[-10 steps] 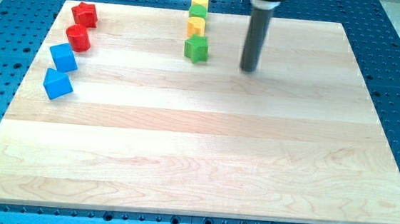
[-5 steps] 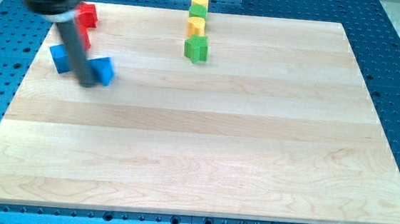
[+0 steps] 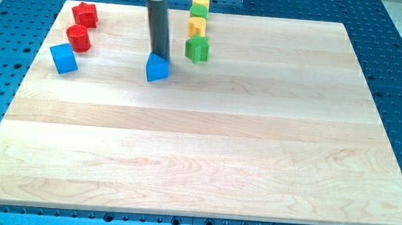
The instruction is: Move the blue triangle to the bottom of the green star
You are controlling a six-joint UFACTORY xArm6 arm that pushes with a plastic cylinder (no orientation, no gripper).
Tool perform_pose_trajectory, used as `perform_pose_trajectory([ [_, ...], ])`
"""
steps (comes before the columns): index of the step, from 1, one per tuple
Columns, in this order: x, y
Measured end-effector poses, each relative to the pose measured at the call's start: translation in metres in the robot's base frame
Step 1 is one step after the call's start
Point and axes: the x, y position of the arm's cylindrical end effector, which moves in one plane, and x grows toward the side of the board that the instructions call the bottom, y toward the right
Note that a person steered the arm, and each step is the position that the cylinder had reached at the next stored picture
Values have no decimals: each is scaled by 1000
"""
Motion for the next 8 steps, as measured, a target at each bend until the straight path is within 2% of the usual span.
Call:
perform_pose_trajectory([
  [1, -14, -47],
  [2, 6, -36],
  [3, 6, -14],
  [4, 25, -24],
  [5, 32, 6],
  [6, 73, -2],
  [7, 75, 37],
  [8, 45, 63],
])
